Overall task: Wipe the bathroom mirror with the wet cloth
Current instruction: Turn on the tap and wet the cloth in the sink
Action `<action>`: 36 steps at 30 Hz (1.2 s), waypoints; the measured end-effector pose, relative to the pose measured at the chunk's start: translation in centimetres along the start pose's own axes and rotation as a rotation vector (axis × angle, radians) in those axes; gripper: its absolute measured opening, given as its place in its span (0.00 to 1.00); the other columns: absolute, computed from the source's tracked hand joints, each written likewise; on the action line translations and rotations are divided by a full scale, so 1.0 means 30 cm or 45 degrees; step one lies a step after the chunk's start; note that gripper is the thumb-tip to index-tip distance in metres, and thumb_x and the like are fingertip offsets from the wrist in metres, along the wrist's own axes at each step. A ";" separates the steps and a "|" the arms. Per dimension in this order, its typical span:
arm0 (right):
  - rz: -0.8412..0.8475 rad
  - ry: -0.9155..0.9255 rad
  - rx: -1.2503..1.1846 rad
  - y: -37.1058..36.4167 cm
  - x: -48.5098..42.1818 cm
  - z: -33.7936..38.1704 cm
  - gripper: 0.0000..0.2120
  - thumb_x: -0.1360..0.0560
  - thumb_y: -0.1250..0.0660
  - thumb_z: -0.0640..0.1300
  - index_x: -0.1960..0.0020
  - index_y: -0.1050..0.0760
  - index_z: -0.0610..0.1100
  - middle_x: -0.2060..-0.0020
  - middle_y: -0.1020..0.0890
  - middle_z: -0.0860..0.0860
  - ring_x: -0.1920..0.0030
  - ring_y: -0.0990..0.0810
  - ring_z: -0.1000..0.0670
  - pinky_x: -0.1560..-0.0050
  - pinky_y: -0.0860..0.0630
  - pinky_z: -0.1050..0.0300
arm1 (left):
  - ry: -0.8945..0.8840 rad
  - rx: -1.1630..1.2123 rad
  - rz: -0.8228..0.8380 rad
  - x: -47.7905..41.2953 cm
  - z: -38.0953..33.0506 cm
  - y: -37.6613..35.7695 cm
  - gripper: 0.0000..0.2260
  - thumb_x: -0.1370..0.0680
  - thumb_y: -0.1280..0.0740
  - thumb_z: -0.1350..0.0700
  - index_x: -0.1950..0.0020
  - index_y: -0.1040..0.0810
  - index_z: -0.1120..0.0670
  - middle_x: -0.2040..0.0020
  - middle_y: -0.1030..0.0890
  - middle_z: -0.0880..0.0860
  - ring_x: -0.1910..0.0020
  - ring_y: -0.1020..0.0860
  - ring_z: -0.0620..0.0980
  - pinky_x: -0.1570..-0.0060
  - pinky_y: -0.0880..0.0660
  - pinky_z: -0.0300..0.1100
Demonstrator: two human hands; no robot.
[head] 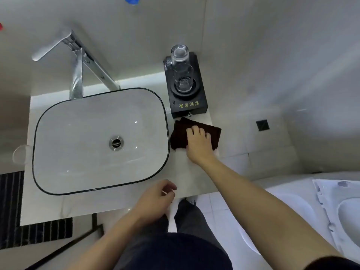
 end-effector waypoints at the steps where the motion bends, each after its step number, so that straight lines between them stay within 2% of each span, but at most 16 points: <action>1: 0.022 0.005 0.011 -0.002 -0.008 0.010 0.28 0.28 0.26 0.39 0.31 0.32 0.44 0.35 0.28 0.44 0.37 0.29 0.41 0.38 0.31 0.44 | -0.017 0.045 -0.017 -0.013 0.007 0.002 0.09 0.22 0.36 0.57 0.47 0.21 0.44 0.50 0.17 0.46 0.53 0.17 0.47 0.50 0.20 0.46; 4: -0.019 0.004 -0.003 0.013 -0.016 0.023 0.25 0.29 0.29 0.35 0.34 0.31 0.42 0.38 0.26 0.45 0.39 0.28 0.41 0.43 0.30 0.46 | 0.010 0.057 -0.036 0.003 -0.010 0.032 0.09 0.20 0.36 0.57 0.46 0.20 0.45 0.51 0.16 0.47 0.53 0.17 0.47 0.51 0.20 0.44; 8: -0.038 -0.057 -0.227 0.039 -0.029 -0.026 0.14 0.26 0.33 0.33 0.42 0.27 0.42 0.44 0.23 0.46 0.44 0.24 0.44 0.55 0.34 0.52 | -0.023 0.160 -0.049 0.025 -0.036 0.069 0.09 0.20 0.36 0.58 0.45 0.20 0.46 0.50 0.16 0.47 0.52 0.17 0.47 0.48 0.21 0.45; 10: -0.057 -0.175 -0.432 0.078 -0.026 -0.069 0.09 0.24 0.33 0.34 0.46 0.25 0.42 0.46 0.22 0.47 0.48 0.24 0.46 0.56 0.31 0.53 | -0.060 0.212 -0.072 0.029 -0.052 0.104 0.09 0.20 0.36 0.60 0.45 0.20 0.48 0.50 0.16 0.48 0.53 0.17 0.46 0.50 0.22 0.41; 12: -0.118 -0.288 -0.632 0.144 -0.002 -0.103 0.07 0.24 0.30 0.35 0.49 0.24 0.43 0.49 0.22 0.49 0.50 0.22 0.46 0.52 0.26 0.52 | -0.103 0.285 -0.104 0.033 -0.069 0.153 0.10 0.20 0.36 0.62 0.45 0.19 0.50 0.51 0.15 0.49 0.54 0.16 0.45 0.49 0.22 0.42; 16: -0.299 -0.412 -0.897 0.329 0.077 -0.092 0.09 0.28 0.23 0.38 0.58 0.24 0.46 0.58 0.20 0.51 0.57 0.20 0.49 0.52 0.22 0.53 | -0.143 0.485 -0.161 0.033 -0.079 0.281 0.12 0.19 0.38 0.65 0.44 0.18 0.53 0.52 0.14 0.52 0.54 0.15 0.50 0.47 0.20 0.46; 18: -0.408 -0.416 -1.000 0.440 0.121 -0.037 0.09 0.29 0.22 0.39 0.59 0.23 0.44 0.62 0.19 0.50 0.61 0.22 0.53 0.56 0.23 0.58 | -0.160 0.595 -0.152 0.024 -0.084 0.344 0.12 0.19 0.39 0.65 0.44 0.18 0.55 0.51 0.13 0.54 0.52 0.14 0.54 0.48 0.20 0.47; 21: -0.519 -0.376 -1.119 0.587 0.183 0.105 0.09 0.30 0.20 0.41 0.59 0.21 0.43 0.64 0.18 0.49 0.64 0.22 0.55 0.61 0.26 0.66 | -0.197 0.730 -0.142 0.003 -0.087 0.456 0.11 0.19 0.39 0.65 0.43 0.18 0.58 0.51 0.13 0.56 0.54 0.14 0.54 0.49 0.19 0.48; 24: -0.505 -0.296 -1.167 0.663 0.222 0.303 0.10 0.31 0.19 0.42 0.61 0.21 0.44 0.65 0.19 0.51 0.65 0.23 0.58 0.62 0.25 0.65 | -0.228 0.849 -0.123 -0.012 -0.071 0.571 0.11 0.19 0.39 0.65 0.44 0.18 0.59 0.50 0.13 0.59 0.53 0.15 0.53 0.49 0.19 0.49; 26: -0.471 -0.236 -1.205 0.690 0.234 0.442 0.11 0.31 0.19 0.41 0.63 0.22 0.46 0.68 0.20 0.55 0.66 0.24 0.59 0.63 0.25 0.65 | -0.247 0.923 -0.114 -0.026 -0.045 0.642 0.09 0.19 0.37 0.64 0.43 0.19 0.60 0.46 0.14 0.60 0.47 0.15 0.57 0.49 0.19 0.49; 29: -0.442 -0.176 -1.245 0.726 0.233 0.619 0.12 0.31 0.19 0.40 0.63 0.22 0.46 0.71 0.21 0.57 0.68 0.24 0.58 0.63 0.25 0.65 | -0.244 1.096 -0.068 -0.050 0.028 0.729 0.11 0.18 0.35 0.57 0.37 0.22 0.55 0.36 0.19 0.58 0.36 0.21 0.60 0.40 0.23 0.53; 30: -0.424 -0.158 -1.269 0.735 0.230 0.674 0.11 0.31 0.19 0.39 0.63 0.22 0.46 0.72 0.21 0.57 0.68 0.24 0.57 0.62 0.25 0.65 | -0.241 1.141 -0.033 -0.053 0.056 0.751 0.14 0.18 0.35 0.51 0.33 0.24 0.51 0.33 0.22 0.54 0.33 0.24 0.58 0.38 0.26 0.53; 32: -0.382 -0.095 -1.330 0.758 0.218 0.784 0.10 0.31 0.20 0.37 0.62 0.22 0.44 0.72 0.21 0.55 0.67 0.22 0.56 0.61 0.23 0.65 | -0.218 1.219 0.052 -0.066 0.124 0.790 0.26 0.23 0.35 0.37 0.27 0.29 0.45 0.28 0.28 0.49 0.28 0.28 0.56 0.34 0.30 0.54; 34: -0.366 -0.017 -1.372 0.785 0.206 0.889 0.10 0.30 0.21 0.37 0.62 0.22 0.44 0.70 0.21 0.52 0.66 0.21 0.55 0.60 0.22 0.64 | -0.198 1.294 0.171 -0.072 0.176 0.818 0.34 0.30 0.33 0.30 0.25 0.31 0.39 0.26 0.28 0.49 0.27 0.28 0.57 0.31 0.32 0.59; 36: -0.359 0.042 -1.435 0.796 0.180 0.978 0.11 0.30 0.21 0.36 0.62 0.23 0.45 0.69 0.21 0.49 0.64 0.20 0.53 0.60 0.21 0.62 | -0.222 1.370 0.302 -0.062 0.194 0.833 0.31 0.29 0.34 0.28 0.28 0.26 0.36 0.30 0.22 0.52 0.31 0.24 0.59 0.32 0.30 0.63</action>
Point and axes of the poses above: each hand's wrist, its own x-axis away from the middle knuckle, its own y-axis out of the back of the hand, z = x × y, the point moved 10 cm from there along -x, towards the middle knuckle
